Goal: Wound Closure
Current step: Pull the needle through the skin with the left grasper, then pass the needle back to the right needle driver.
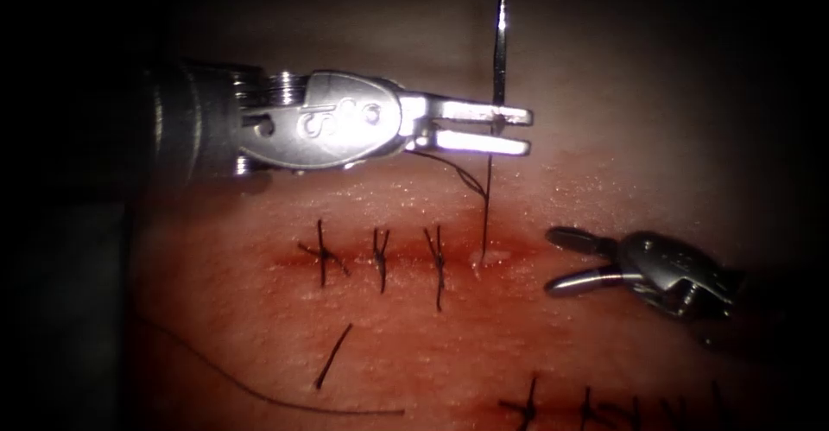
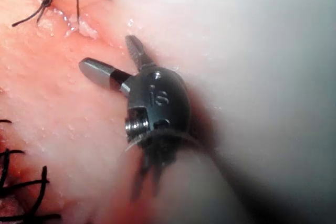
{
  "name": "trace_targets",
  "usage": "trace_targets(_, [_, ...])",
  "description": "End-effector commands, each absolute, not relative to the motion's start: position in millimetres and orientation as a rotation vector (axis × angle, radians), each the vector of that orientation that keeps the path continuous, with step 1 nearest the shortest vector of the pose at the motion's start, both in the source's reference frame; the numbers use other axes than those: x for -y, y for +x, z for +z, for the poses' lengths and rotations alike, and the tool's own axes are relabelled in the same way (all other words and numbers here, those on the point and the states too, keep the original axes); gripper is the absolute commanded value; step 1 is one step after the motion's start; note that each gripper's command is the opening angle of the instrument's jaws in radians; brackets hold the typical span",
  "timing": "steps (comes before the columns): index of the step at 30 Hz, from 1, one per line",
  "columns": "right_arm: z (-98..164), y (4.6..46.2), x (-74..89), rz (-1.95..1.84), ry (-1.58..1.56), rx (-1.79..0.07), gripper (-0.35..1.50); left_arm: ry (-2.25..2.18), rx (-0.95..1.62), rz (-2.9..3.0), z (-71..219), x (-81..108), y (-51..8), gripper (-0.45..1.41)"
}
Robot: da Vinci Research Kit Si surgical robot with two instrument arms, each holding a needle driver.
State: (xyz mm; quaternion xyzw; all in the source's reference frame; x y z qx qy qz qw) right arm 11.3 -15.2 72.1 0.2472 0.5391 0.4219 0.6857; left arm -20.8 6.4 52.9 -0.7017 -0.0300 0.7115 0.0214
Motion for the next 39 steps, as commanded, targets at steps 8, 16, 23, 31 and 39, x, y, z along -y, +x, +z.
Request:
trace_targets(8, [68.9, 12.3, 14.5, 1.326, 0.895, -1.190, 1.05, -2.192, 0.000, 2.277, 57.4, -0.7, -21.8, -0.45])
trace_targets(16, [66.8, 13.8, 13.5, 1.502, 1.012, -1.184, 1.10, -2.245, -0.162, 2.301, 62.7, 4.3, -22.2, -0.45])
trace_targets(23, [66.2, 16.2, 13.6, 1.586, 0.931, -1.185, 1.28, -2.267, -0.286, 2.341, 65.7, 6.5, -22.2, -0.45])
trace_targets(31, [65.5, 18.6, 13.3, 1.615, 0.911, -1.189, 1.35, -2.271, -0.322, 2.356, 66.5, 7.2, -22.4, -0.45])
trace_targets(39, [64.4, 20.2, 12.7, 1.621, 0.929, -1.197, 1.35, -2.269, -0.330, 2.362, 67.5, 7.3, -22.4, -0.45])
